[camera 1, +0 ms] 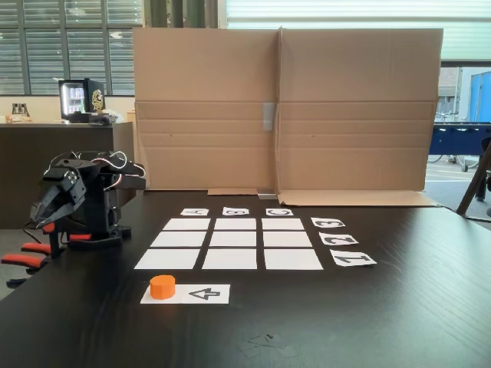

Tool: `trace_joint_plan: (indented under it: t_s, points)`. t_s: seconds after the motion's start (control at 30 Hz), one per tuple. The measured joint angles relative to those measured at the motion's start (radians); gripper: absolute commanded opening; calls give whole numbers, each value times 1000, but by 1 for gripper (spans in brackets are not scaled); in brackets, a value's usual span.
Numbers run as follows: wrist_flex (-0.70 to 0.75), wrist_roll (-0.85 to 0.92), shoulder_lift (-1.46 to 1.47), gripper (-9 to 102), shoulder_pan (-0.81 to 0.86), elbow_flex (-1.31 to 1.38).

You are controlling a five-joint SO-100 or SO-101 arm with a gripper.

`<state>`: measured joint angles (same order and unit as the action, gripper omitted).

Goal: Pick up the round, orange token and place it in the grid on square B3.

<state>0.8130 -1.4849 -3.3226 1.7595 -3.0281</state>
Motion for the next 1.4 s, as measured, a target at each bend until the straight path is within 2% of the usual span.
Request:
trace_joint_plan:
  t_s: [0.5,0.67,0.83,1.1,1.3,1.4]
  points:
    - [5,9,0,-1,0,0]
    - [5,60,3,-1,0,0]
    - [-2,66,115,-1,0,67]
    - [28,67,509,-1,-34,385]
    - [245,199,950,0,-117,844]
    - [368,253,1131,6,-147,1065]
